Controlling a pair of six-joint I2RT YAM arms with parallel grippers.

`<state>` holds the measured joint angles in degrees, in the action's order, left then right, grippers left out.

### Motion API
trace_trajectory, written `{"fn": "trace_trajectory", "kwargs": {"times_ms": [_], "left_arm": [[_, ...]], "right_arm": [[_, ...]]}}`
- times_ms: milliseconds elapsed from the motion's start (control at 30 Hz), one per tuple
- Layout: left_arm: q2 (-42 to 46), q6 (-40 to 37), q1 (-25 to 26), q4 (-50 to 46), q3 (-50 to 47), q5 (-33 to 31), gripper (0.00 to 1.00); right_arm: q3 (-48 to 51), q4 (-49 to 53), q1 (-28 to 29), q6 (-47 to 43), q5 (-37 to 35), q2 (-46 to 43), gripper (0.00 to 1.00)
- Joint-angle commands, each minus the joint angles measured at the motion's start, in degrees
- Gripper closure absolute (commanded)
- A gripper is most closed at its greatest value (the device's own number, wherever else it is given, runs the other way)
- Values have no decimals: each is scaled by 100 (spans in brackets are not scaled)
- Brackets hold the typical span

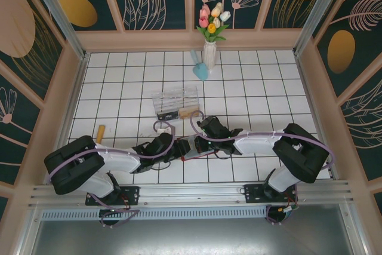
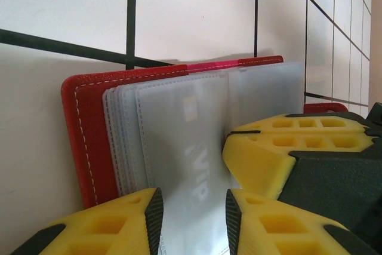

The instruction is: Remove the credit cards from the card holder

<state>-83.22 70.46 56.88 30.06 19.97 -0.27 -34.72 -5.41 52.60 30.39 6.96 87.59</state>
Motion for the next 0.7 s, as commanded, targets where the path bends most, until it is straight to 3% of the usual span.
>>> {"fn": "trace_trajectory", "kwargs": {"times_ms": [0,267,667], "left_arm": [[-14,150,-48,-415,104,54,63],[418,123,-47,-1072,172,-148,62],[-53,53,-50,-388,286,186,62]], "right_arm": [[88,127,40,2,-81,-48,100],[97,67,40,3,-72,-15,100],[105,83,40,2,-61,-8,100]]}}
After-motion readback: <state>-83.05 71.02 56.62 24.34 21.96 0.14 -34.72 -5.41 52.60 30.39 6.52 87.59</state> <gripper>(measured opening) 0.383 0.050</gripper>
